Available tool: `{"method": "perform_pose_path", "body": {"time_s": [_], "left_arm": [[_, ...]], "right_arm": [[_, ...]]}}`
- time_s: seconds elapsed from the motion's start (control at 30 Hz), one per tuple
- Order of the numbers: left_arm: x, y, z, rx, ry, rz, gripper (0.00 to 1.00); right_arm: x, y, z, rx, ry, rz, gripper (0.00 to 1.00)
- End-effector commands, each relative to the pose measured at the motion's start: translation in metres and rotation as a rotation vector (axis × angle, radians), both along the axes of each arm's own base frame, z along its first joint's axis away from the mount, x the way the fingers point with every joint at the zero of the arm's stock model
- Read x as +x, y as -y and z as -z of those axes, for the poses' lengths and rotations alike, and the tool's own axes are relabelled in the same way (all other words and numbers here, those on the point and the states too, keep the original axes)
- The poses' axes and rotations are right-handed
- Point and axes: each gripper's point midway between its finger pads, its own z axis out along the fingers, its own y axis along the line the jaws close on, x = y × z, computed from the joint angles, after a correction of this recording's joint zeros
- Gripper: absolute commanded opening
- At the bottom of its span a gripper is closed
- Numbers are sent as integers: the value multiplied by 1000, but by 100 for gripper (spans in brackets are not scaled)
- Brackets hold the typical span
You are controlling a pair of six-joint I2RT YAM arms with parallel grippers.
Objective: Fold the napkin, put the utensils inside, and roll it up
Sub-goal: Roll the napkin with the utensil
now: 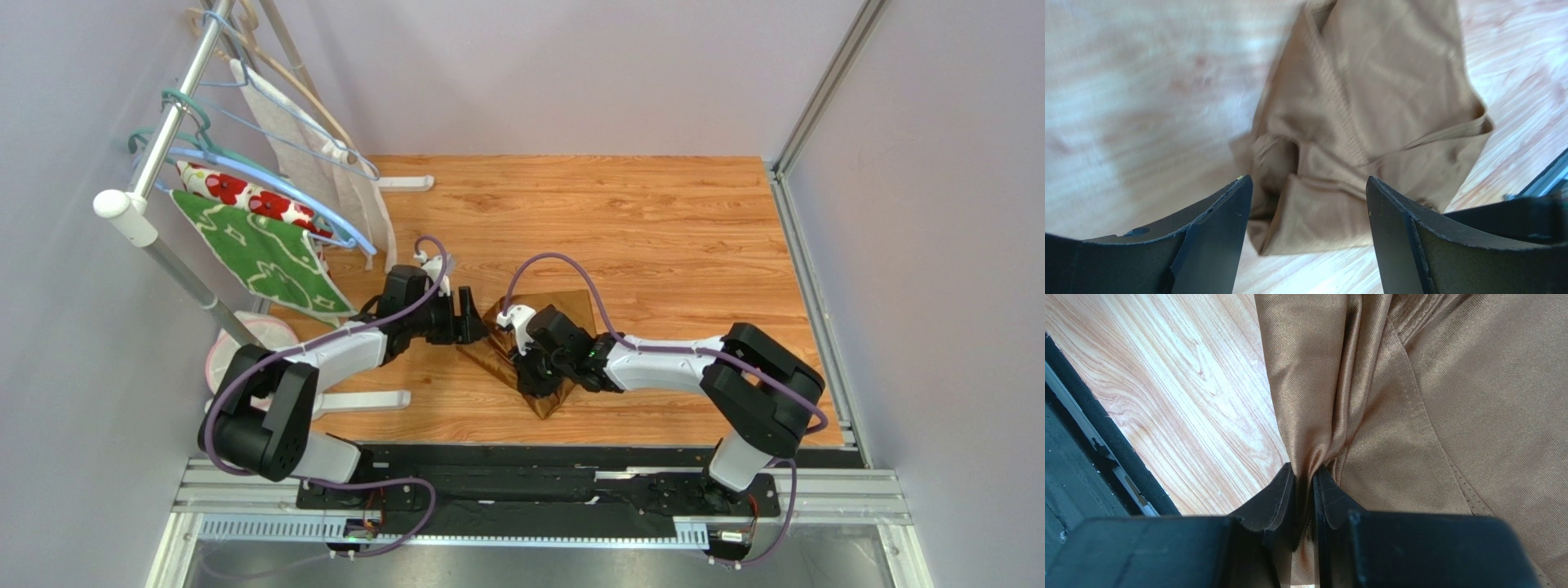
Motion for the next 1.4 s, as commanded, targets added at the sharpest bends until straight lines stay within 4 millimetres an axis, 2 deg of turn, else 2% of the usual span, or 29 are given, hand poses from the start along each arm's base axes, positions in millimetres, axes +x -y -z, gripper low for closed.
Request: {"method": "perform_pose_path", "body": {"time_s": [0.0,0.17,0.4,0.57,0.77,0.8,0.83,0.87,0.9,1.0,1.07,1.1,1.17,1.2,1.27,1.37], "left_arm": [[-10,-7,11,13,-32,-11,76],[-12,-12,23,32,-62,-48,73],[-10,-16,36,61,-110,-78,59],[-8,-16,41,68,-119,-77,55],[-11,-9,49,42,-147,-44,26],[-11,-9,50,43,-149,-38,17],[-13,-8,53,46,-162,-28,13],[-13,-8,53,47,-165,-22,9],[-13,-8,54,49,-168,-19,4],[-15,-7,55,52,-181,0,0],[-15,-6,53,59,-189,13,0],[-15,-6,53,63,-194,19,0],[-17,-7,53,79,-214,31,0],[-17,-6,54,80,-222,34,0],[-16,-6,54,89,-235,40,0],[-18,-7,56,100,-257,46,0]], "right_arm": [[-44,60,57,-247,-191,-3,13],[-43,60,56,-246,-189,-6,12],[-43,60,56,-245,-188,-6,11],[-43,58,54,-239,-190,-11,11],[-38,59,52,-245,-166,2,13],[-36,58,49,-239,-157,6,17],[-33,58,48,-242,-146,9,21],[-30,57,43,-244,-134,9,27],[-27,55,38,-241,-120,7,38],[-15,51,21,-250,-72,7,52],[-7,51,9,-261,-33,15,54],[3,43,-8,-232,9,19,55],[12,38,-23,-219,60,32,59],[18,29,-38,-184,94,30,61],[28,22,-51,-168,163,47,62],[30,5,-64,-137,259,23,62]]}}
